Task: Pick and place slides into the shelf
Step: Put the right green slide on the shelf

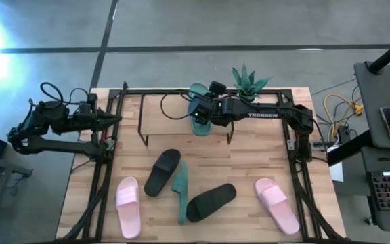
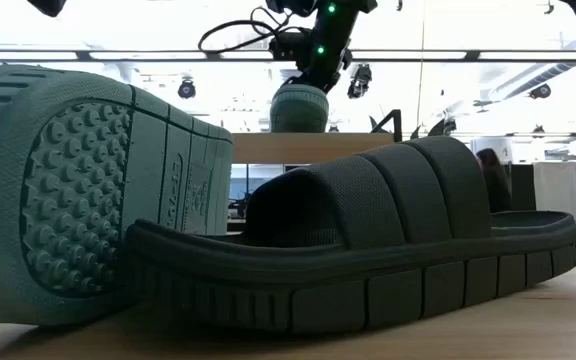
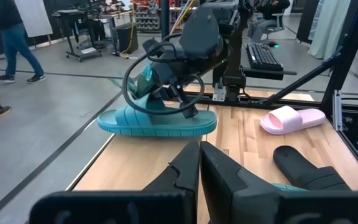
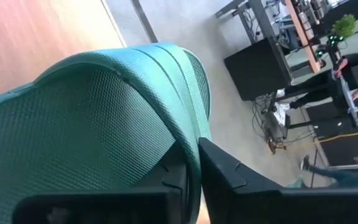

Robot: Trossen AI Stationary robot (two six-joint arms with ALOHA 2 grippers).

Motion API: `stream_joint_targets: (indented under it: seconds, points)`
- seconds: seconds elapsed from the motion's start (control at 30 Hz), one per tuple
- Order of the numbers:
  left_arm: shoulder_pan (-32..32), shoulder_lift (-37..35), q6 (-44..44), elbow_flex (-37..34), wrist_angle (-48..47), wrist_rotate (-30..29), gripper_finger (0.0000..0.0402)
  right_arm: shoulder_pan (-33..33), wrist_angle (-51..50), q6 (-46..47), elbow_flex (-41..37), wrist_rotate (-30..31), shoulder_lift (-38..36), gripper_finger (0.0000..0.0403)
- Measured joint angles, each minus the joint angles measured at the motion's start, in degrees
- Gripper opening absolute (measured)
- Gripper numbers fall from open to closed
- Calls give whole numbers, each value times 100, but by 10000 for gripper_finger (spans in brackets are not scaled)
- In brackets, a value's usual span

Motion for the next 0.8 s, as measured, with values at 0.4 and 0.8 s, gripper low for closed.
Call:
stream_joint_targets:
  seconds: [0.4,0.8]
  points:
    - [0,0,0,0,-7,0,0,11,-316,497,4,-12,4,119]
    - [-1,0,-2,0,-9,2,0,171,-762,785,14,-482,0,137]
